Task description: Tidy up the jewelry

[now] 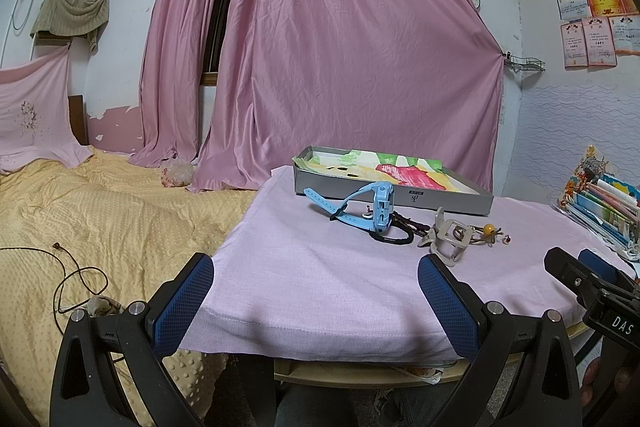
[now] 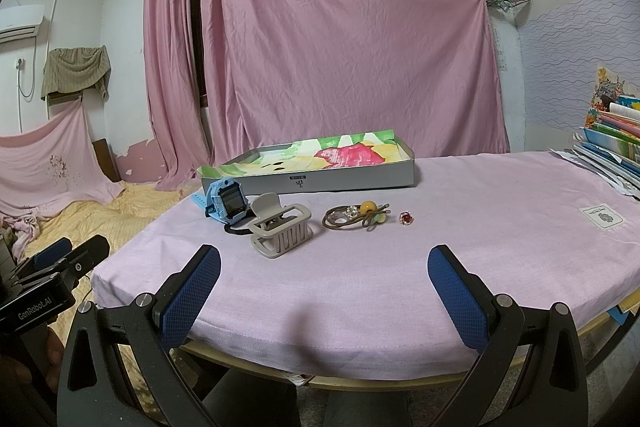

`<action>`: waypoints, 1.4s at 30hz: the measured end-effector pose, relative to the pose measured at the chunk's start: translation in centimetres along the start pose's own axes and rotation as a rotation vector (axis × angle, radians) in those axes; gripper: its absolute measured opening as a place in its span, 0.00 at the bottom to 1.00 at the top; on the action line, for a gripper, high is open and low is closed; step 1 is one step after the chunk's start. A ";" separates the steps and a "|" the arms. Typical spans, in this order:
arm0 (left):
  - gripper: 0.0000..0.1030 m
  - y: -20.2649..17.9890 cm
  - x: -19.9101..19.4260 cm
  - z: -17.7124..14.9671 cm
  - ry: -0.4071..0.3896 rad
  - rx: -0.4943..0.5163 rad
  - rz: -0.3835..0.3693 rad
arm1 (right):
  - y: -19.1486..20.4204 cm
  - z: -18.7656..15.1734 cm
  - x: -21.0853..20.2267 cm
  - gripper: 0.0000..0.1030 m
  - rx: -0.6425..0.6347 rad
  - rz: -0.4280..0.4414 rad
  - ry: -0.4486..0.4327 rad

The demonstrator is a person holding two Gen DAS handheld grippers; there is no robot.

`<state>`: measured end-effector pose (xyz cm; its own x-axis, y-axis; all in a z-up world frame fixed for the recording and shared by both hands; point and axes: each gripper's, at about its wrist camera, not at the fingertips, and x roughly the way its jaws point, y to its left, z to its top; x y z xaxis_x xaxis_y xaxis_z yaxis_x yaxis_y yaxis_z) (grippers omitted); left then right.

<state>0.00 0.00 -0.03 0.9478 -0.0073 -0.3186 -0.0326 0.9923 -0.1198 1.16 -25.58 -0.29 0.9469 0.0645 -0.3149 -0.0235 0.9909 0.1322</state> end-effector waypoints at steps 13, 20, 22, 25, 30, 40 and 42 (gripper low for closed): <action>0.99 0.0 0.0 0.0 0.000 -0.001 0.000 | 0.0 0.0 0.0 0.99 0.001 0.000 0.001; 0.99 0.0 0.0 0.0 -0.001 0.001 0.000 | 0.3 0.0 -0.1 0.99 -0.013 -0.007 -0.009; 0.99 0.0 0.0 0.0 -0.001 0.000 0.000 | 1.1 -0.4 0.4 0.99 -0.017 -0.010 -0.013; 0.99 -0.5 0.0 -0.1 -0.003 0.003 0.000 | 0.8 -0.4 0.7 0.99 -0.011 -0.011 -0.012; 0.99 -0.7 0.6 0.4 -0.006 0.012 -0.007 | -0.1 0.4 0.9 0.99 -0.017 -0.026 -0.020; 0.99 -0.7 4.0 3.2 0.021 0.029 -0.055 | -1.1 2.9 3.4 0.99 -0.028 -0.013 -0.003; 0.99 -0.6 4.8 3.7 0.037 0.024 -0.063 | -1.1 3.5 4.3 0.99 -0.033 -0.002 0.016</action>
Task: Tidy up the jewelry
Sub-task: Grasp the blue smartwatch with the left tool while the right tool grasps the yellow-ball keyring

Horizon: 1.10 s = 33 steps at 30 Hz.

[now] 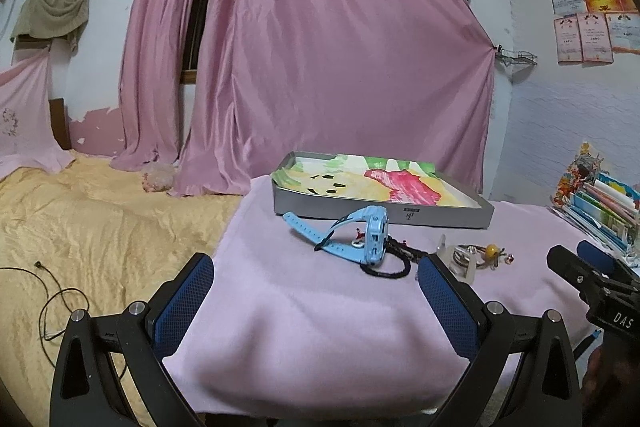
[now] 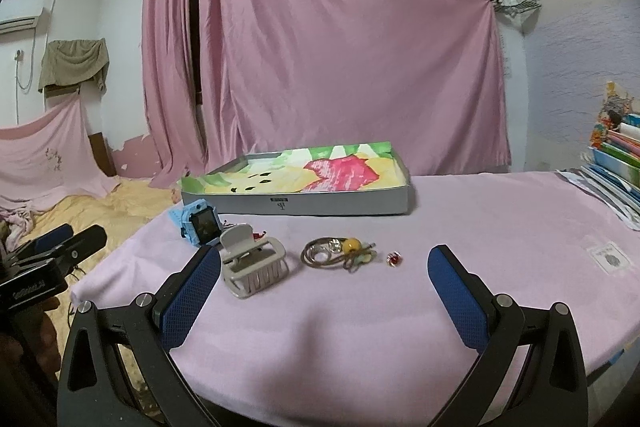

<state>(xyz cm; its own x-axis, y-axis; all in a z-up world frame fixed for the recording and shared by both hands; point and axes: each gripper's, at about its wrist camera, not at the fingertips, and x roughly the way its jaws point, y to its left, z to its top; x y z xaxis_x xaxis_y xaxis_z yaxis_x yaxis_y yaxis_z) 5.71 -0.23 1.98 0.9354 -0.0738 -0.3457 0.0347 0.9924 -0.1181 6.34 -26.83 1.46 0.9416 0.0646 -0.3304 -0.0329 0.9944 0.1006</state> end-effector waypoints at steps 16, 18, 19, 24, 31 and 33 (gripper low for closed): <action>0.76 -1.4 6.6 1.7 0.154 -0.010 -0.141 | -1.5 2.0 6.7 0.66 0.051 0.046 0.195; 0.72 -1.7 7.4 1.7 0.173 -0.012 -0.156 | -1.7 1.9 7.7 0.61 0.063 0.055 0.226; 0.70 -1.8 7.8 1.8 0.184 -0.013 -0.162 | -1.7 1.8 8.0 0.58 0.069 0.057 0.238; 0.56 -2.5 9.6 1.9 0.239 -0.015 -0.196 | -2.0 1.5 10.1 0.48 0.091 0.056 0.310; 0.39 -2.9 11.4 2.0 0.308 -0.026 -0.224 | -2.2 1.6 11.9 0.44 0.094 0.025 0.381; 0.36 -3.1 11.8 2.1 0.318 -0.023 -0.229 | -2.2 1.6 12.2 0.44 0.095 0.019 0.395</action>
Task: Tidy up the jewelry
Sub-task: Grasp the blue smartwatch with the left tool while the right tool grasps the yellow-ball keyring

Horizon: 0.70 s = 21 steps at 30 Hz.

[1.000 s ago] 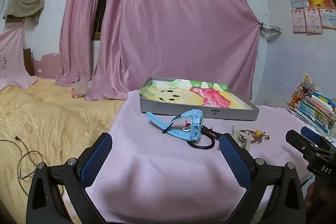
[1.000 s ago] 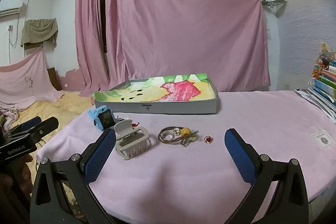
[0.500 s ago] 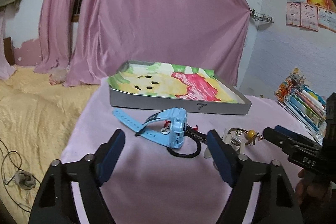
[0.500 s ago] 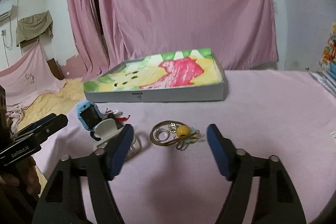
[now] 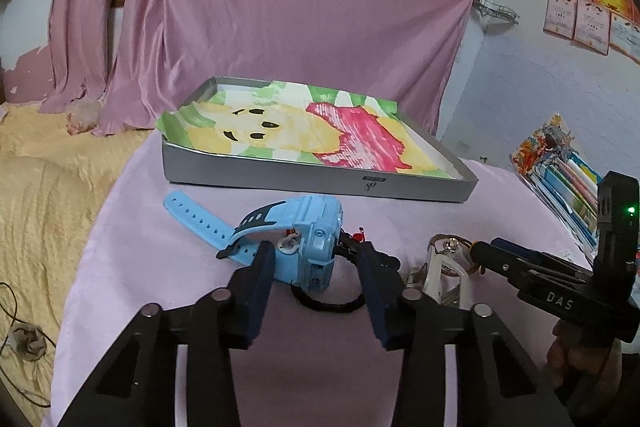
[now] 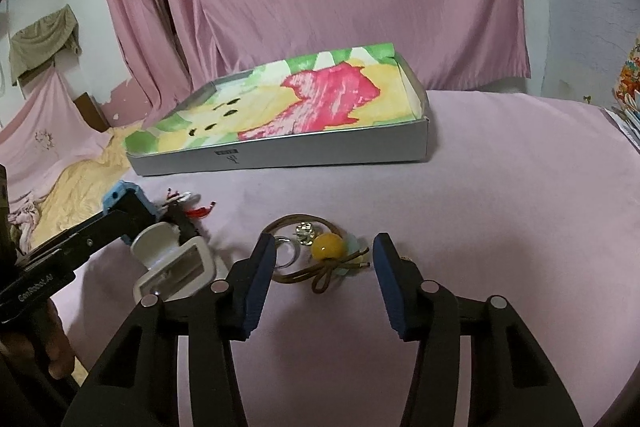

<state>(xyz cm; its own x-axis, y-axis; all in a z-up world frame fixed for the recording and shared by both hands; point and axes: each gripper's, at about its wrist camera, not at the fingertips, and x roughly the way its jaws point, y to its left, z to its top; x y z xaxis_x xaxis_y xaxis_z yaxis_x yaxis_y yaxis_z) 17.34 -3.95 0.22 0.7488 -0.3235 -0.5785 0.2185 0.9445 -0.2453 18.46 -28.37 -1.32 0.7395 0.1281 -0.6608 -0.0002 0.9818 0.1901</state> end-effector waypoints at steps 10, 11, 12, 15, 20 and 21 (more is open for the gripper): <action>0.20 0.0 0.9 0.3 0.034 -0.001 -0.013 | 0.0 0.4 1.4 0.26 0.005 -0.001 0.071; 0.18 0.0 1.0 0.4 0.036 -0.001 -0.009 | -0.1 0.3 1.4 0.26 0.007 -0.001 0.071; 0.18 0.1 1.0 0.3 0.036 -0.001 -0.011 | -0.1 0.3 1.3 0.26 0.008 -0.001 0.070; 0.17 0.1 1.0 0.4 0.032 -0.007 -0.010 | -0.1 0.3 1.3 0.26 0.011 0.009 0.067; 0.16 0.2 0.1 0.5 -0.001 -0.010 -0.014 | -0.6 0.2 0.6 0.26 0.034 0.031 0.029; 0.16 0.2 -0.1 0.5 -0.008 -0.008 -0.014 | -0.7 0.3 0.4 0.26 0.038 0.035 0.019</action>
<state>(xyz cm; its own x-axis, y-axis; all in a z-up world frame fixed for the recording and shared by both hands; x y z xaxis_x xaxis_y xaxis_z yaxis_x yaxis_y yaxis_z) 17.64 -3.72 0.65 0.7507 -0.3360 -0.5688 0.2238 0.9394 -0.2597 18.98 -29.01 -1.54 0.7267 0.1650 -0.6668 -0.0002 0.9708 0.2401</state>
